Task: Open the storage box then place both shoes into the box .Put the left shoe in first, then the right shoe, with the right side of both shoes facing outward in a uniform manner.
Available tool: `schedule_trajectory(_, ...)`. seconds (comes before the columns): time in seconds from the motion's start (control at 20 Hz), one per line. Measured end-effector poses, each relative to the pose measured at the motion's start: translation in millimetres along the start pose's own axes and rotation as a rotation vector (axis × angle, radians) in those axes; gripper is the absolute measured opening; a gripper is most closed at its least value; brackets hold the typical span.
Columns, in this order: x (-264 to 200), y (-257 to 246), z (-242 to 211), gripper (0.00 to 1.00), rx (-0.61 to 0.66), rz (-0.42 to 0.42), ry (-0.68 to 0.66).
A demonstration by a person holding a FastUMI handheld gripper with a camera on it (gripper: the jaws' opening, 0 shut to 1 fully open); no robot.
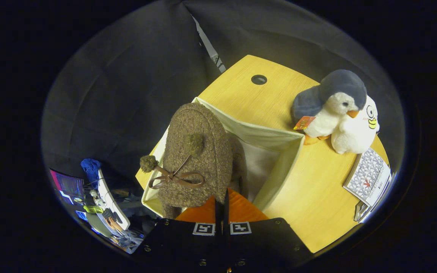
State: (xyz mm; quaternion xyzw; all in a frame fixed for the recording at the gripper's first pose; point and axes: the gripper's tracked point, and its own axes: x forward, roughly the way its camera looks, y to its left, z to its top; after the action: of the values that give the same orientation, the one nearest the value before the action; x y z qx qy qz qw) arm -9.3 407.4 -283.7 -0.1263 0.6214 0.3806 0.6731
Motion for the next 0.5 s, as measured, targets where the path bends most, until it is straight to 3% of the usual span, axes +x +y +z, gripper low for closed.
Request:
schedule_trajectory(0.25, 22.3, -5.9, -0.7, 0.01, -0.035, -0.053, 0.030)
schedule_trajectory(0.5, 22.9, 2.1, 4.3, 0.05, -0.003, -0.027, 0.002)
